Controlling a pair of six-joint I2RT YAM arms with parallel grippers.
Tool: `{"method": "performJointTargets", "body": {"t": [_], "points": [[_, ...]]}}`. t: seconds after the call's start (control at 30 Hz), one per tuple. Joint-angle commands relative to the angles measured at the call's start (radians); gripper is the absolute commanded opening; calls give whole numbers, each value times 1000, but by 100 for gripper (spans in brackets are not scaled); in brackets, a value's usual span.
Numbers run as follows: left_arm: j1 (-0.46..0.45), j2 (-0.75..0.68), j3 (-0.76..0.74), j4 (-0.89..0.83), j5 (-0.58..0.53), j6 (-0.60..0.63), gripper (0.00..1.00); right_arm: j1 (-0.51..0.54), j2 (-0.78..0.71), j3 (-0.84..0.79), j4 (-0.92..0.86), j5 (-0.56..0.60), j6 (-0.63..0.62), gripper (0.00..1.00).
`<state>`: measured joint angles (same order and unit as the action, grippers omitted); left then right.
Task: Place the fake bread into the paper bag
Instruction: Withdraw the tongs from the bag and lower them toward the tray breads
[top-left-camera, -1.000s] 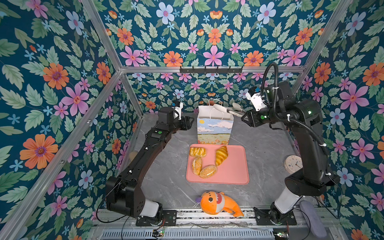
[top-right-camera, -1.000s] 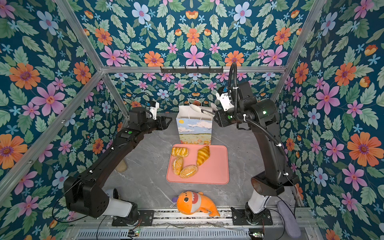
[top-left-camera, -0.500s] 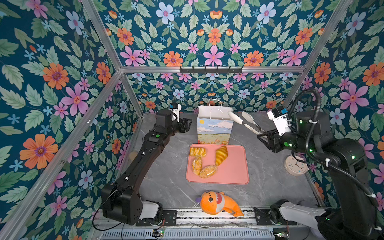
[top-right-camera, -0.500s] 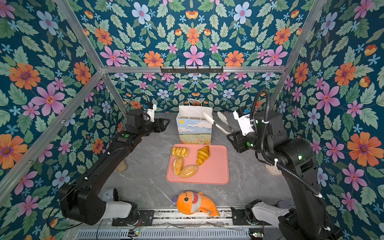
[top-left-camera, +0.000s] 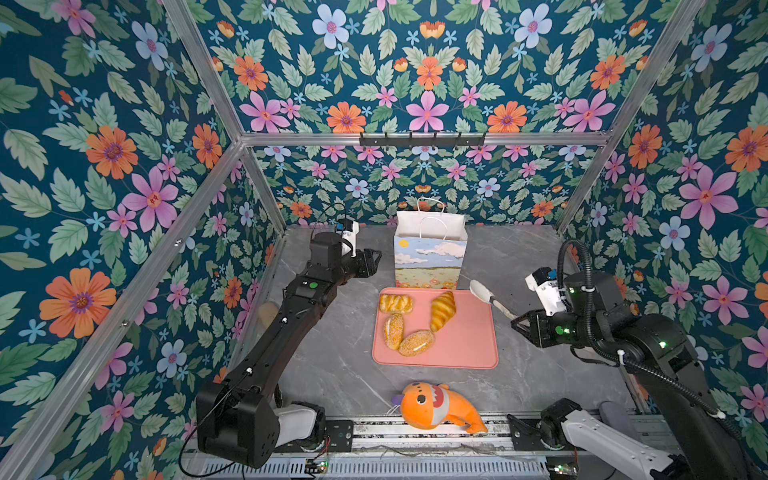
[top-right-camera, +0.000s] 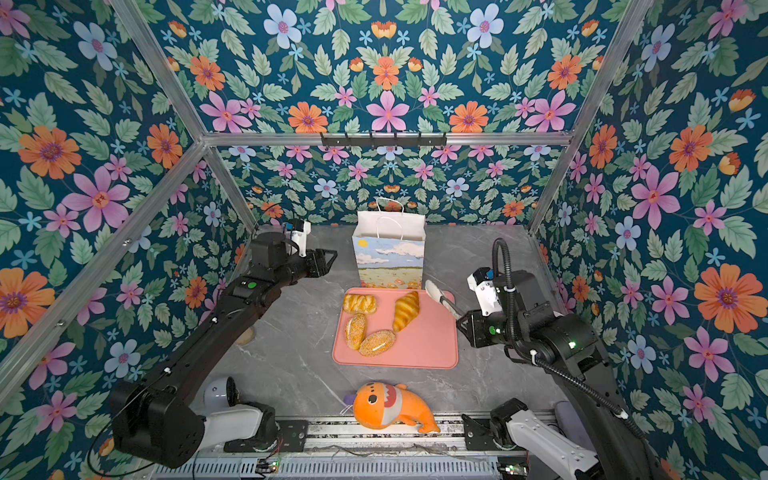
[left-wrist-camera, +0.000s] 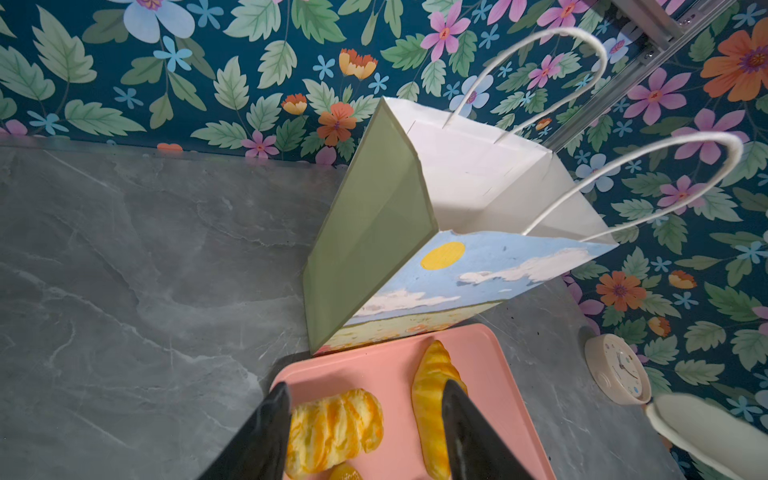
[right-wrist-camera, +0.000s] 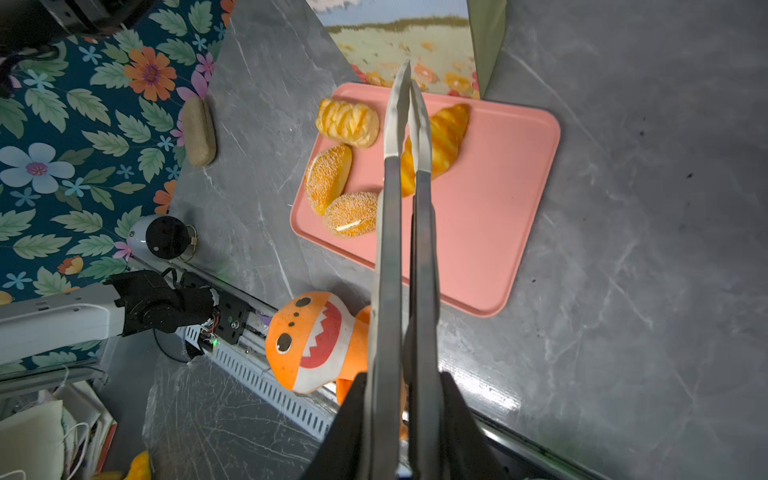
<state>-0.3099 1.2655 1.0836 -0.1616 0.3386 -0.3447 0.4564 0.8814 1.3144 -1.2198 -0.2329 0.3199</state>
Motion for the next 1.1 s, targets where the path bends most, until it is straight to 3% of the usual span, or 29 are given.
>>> {"method": "performJointTargets", "body": {"t": [0.0,0.27,0.6,1.07], "points": [[-1,-29,-35,46,-11,-26,59,32,-26,-72,69,-10,96,26],[0,-74,-116,74,-16,-58,59,197,36,-168,91,116,155,33],[-1,-90,-143,78,-25,-65,59,381,215,-114,117,329,228,39],[-2,-40,-138,127,5,-97,57,462,470,1,144,457,351,41]]}}
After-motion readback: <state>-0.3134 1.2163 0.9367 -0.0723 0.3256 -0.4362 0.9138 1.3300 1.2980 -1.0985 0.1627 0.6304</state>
